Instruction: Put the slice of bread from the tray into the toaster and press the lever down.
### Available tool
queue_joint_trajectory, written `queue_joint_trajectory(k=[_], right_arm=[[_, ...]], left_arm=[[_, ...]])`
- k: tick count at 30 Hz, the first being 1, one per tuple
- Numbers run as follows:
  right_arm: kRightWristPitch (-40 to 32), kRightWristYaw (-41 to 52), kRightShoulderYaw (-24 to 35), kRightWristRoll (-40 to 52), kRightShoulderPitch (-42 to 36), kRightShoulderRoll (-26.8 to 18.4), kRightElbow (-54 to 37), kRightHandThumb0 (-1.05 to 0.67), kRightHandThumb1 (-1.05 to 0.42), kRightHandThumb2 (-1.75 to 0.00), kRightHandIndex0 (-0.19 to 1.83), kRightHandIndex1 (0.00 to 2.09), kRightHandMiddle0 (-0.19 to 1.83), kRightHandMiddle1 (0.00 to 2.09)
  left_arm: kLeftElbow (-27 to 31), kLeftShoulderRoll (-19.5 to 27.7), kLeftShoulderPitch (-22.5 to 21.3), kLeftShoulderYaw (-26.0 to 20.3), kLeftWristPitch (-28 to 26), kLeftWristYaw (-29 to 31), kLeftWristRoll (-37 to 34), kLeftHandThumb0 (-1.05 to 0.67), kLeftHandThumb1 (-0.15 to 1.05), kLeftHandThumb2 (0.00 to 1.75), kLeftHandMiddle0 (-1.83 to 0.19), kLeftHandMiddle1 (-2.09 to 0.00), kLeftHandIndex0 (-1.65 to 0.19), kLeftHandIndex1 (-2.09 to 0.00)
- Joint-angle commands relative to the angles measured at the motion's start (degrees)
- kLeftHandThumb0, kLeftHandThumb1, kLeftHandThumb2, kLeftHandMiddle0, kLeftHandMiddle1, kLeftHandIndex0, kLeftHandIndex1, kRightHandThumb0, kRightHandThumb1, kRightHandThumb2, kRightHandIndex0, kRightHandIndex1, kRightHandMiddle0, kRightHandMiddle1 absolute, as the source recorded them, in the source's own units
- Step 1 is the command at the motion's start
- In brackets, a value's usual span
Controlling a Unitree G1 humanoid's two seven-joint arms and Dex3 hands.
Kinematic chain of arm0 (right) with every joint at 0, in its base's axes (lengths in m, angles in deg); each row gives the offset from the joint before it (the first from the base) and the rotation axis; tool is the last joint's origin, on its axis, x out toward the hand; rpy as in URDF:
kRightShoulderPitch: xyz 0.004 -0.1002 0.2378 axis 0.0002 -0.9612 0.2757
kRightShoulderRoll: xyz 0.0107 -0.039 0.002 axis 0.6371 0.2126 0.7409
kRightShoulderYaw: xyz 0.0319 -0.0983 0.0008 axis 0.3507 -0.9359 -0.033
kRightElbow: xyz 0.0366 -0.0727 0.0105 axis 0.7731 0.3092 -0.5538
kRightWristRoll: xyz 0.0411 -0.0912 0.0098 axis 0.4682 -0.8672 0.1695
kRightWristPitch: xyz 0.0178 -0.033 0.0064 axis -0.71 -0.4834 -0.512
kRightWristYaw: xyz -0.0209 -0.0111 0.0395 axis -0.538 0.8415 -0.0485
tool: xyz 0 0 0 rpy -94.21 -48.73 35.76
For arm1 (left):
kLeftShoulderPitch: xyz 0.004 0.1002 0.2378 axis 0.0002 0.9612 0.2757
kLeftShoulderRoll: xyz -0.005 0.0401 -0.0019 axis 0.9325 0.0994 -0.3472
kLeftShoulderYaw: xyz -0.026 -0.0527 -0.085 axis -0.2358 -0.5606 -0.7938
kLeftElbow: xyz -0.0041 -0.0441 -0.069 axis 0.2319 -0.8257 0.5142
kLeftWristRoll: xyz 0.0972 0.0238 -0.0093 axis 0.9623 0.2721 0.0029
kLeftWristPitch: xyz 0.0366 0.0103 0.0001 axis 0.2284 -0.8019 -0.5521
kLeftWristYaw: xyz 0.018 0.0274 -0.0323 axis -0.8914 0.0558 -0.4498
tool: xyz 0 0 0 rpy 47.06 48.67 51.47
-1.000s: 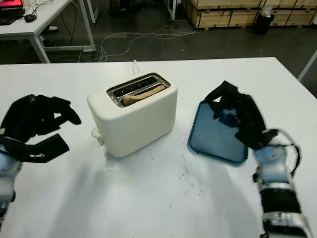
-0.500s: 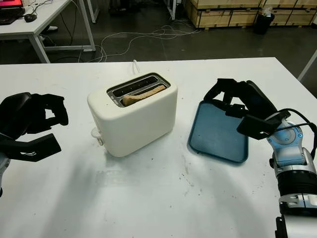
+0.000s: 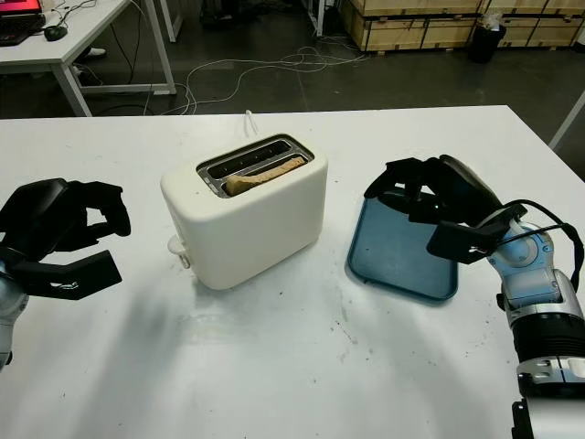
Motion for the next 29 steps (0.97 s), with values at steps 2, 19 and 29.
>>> queue_joint_trajectory(k=[2,19,29], right_arm=[[1.1,-0.9,-0.2,0.1,-0.2,0.6,0.2,-0.50,-0.92,-0.46,0.75,1.70,0.83,0.98],[0.5,-0.2,-0.4,0.9,-0.5,1.5,0.1,-0.46,-0.92,-0.46,0.72,1.75,0.62,1.39],[0.1,-0.1,-0.4,1.1,-0.4,1.4,0.1,-0.46,-0.92,-0.45,0.73,1.75,0.64,1.37]], left_arm=[[-0.2,-0.5,-0.3,0.5,0.4,-1.1,0.7,-0.09,0.91,0.00,-0.89,-1.75,-0.95,-1.27],[0.0,-1.2,0.4,0.4,0.5,-1.6,0.8,-0.08,0.91,0.00,-0.91,-1.75,-0.93,-1.31],[-0.2,-1.0,0.2,0.4,0.6,-1.4,0.7,-0.09,0.92,0.00,-0.91,-1.75,-0.93,-1.30]])
